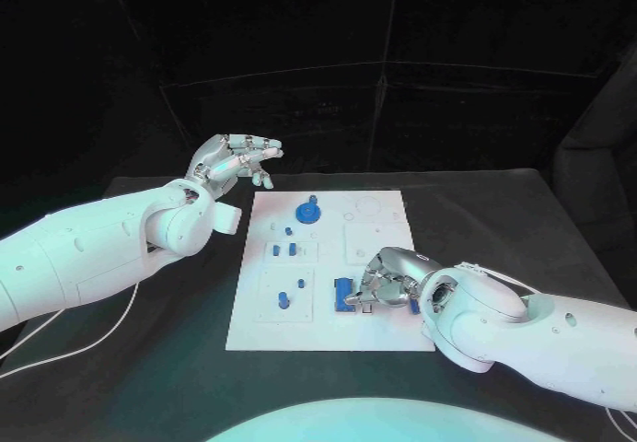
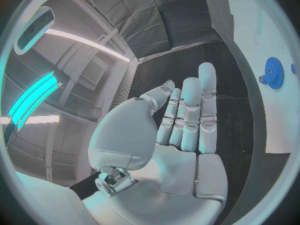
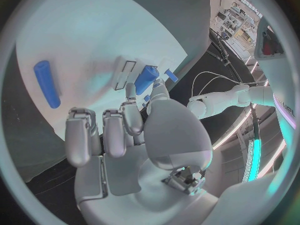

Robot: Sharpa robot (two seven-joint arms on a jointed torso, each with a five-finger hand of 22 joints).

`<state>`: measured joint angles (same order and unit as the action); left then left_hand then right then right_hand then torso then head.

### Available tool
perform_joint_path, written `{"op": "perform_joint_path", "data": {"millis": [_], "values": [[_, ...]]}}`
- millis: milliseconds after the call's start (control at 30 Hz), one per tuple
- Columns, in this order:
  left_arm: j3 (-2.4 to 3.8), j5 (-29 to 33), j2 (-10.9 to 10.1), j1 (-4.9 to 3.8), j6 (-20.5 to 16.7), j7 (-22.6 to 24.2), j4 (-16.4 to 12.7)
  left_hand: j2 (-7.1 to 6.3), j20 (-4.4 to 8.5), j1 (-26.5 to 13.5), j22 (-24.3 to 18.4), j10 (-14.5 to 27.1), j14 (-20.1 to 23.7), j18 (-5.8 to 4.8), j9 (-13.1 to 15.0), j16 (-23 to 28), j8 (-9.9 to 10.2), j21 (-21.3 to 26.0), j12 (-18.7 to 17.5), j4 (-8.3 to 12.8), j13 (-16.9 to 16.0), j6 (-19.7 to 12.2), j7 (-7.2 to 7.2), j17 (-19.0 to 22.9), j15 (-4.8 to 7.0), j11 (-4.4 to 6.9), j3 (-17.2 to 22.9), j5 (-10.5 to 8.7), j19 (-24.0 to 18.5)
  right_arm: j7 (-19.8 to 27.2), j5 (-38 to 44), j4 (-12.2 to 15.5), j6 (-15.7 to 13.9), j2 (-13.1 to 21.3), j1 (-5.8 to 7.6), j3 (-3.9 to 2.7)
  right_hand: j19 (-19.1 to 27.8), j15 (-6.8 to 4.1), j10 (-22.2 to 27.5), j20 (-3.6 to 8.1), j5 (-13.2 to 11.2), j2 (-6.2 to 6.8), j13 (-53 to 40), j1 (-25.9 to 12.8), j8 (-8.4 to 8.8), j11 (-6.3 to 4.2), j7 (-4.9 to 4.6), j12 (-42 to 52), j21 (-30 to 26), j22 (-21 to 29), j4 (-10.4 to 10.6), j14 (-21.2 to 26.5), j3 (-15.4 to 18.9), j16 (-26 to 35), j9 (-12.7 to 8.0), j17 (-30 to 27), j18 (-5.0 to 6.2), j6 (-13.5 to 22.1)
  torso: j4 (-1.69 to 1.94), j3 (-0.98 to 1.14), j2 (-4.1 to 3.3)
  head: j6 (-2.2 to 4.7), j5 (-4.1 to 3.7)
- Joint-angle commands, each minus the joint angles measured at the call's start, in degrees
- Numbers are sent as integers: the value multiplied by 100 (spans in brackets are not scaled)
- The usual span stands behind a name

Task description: Assemble the parts on the task board

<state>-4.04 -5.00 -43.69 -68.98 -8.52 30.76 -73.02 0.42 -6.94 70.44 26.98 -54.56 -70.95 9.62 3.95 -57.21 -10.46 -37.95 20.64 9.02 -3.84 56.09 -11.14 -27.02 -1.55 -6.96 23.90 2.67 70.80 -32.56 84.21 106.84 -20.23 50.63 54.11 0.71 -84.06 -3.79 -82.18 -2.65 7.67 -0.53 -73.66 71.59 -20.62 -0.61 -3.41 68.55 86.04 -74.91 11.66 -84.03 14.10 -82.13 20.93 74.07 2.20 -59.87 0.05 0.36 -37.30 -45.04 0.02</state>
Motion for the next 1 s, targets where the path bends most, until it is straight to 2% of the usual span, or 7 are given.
{"op": "perform_joint_path", "data": {"millis": [33, 233, 400, 733, 1000], "values": [[5, 21, 2, -11, 43, 28, 2, 15, -7, 36, -5, 43, 53, 84, 7, -1, -18, 31, 38, 22, -1, -39, 10, 5, -1, 0, -8, 14, -35, 136, 104, 36, 34, 8, 8, -3, -132, -44, 2, 31, 46, 11, 1, 45, 17, -2, -29, -12, -19, -920, -39, -313, 10, 36, 9, 5, -53, 19, -7, 5, -2, 16, -11], [5, 21, 37, -10, 55, 28, 16, 15, -7, 36, -5, 43, 53, 84, 7, -1, -18, 31, 38, 22, -1, -39, 10, 5, -1, 0, -8, 14, -35, 207, 98, 42, 293, -4, 8, -3, -134, -44, -1, 31, 44, 30, -5, 70, 11, -4, -25, -9, -17, -923, -61, -314, 25, 35, 18, 8, -54, 5, 24, -4, -1, 22, -28], [5, 21, 45, -10, 54, 28, 25, 15, -7, 36, -5, 43, 53, 84, 7, -1, -18, 31, 38, 22, -1, -39, 10, 5, -1, 0, -8, 14, -35, 206, 93, 20, 411, -10, 8, -3, -138, -46, -3, 31, 31, 32, -10, 92, 1, -8, -19, -8, -14, -929, -78, -315, 32, 32, 28, 17, -55, -18, 7, -5, -4, 24, -14], [4, 21, 46, -10, 57, 26, 29, 15, -7, 36, -5, 43, 53, 84, 7, -1, -18, 31, 38, 22, -1, -39, 10, 5, -1, 0, -8, 14, -35, -35, 110, -122, 292, -63, 8, -2, -151, -61, -17, 42, -1, -150, -20, 62, -29, -27, 3, -13, -4, -946, -32, -319, 29, 26, 68, 34, -59, -87, 27, -5, -14, 15, -11], [4, 21, 38, -10, 56, 23, 31, 15, -7, 36, -5, 43, 53, 84, 7, -1, -18, 31, 38, 22, -1, -39, 10, 5, -1, 0, -8, 14, -35, -102, 118, -157, 189, -94, 8, -3, -151, -66, -19, 46, 12, -212, -20, 49, -35, -32, 10, -21, -5, -946, -11, -318, 29, 29, 78, 31, -59, -99, 10, -3, -9, 2, 10]]}}
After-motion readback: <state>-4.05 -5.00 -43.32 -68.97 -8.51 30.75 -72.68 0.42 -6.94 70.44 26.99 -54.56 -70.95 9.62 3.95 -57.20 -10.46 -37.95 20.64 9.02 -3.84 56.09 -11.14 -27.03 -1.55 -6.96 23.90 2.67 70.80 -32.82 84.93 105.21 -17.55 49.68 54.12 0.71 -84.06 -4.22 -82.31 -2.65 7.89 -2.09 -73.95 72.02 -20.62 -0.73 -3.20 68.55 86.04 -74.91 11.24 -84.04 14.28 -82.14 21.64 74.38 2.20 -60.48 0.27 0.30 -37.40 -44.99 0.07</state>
